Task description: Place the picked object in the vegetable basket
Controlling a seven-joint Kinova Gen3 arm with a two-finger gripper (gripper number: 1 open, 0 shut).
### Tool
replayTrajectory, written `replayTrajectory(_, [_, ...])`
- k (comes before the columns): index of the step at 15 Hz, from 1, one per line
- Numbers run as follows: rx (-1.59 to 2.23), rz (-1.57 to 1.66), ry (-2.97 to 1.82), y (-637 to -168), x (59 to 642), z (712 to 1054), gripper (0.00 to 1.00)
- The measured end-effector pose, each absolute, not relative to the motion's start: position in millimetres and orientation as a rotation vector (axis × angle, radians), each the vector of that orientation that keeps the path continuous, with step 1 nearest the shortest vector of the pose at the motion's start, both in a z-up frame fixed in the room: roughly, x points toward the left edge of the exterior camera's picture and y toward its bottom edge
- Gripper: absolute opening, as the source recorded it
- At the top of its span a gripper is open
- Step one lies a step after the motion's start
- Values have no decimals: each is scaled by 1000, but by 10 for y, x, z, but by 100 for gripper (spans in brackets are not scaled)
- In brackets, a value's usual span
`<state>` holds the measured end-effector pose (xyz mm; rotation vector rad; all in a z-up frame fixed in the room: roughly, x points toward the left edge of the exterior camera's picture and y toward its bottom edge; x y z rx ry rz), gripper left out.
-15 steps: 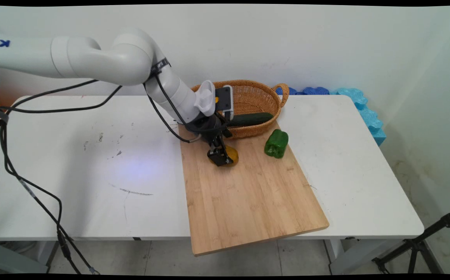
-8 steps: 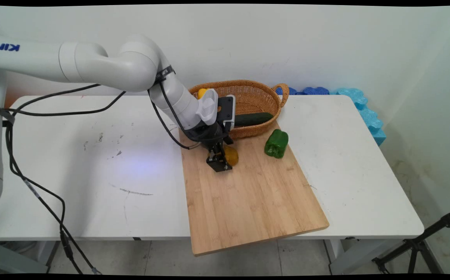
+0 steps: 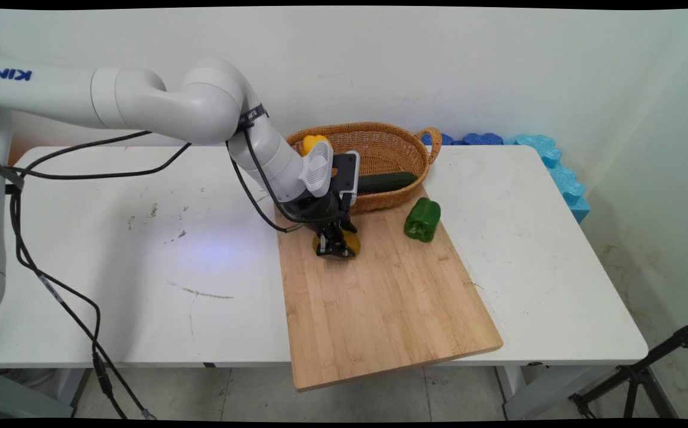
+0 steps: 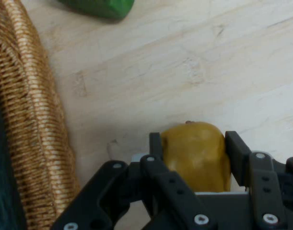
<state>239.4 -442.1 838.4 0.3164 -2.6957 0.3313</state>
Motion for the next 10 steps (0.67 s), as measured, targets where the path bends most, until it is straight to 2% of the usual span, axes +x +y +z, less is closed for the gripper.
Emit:
replayTrajectory(5, [295,323,-2692,-4367,2381,8426,0])
replayTrajectory(10, [314,333,-2642,-4293,2390,8791,0])
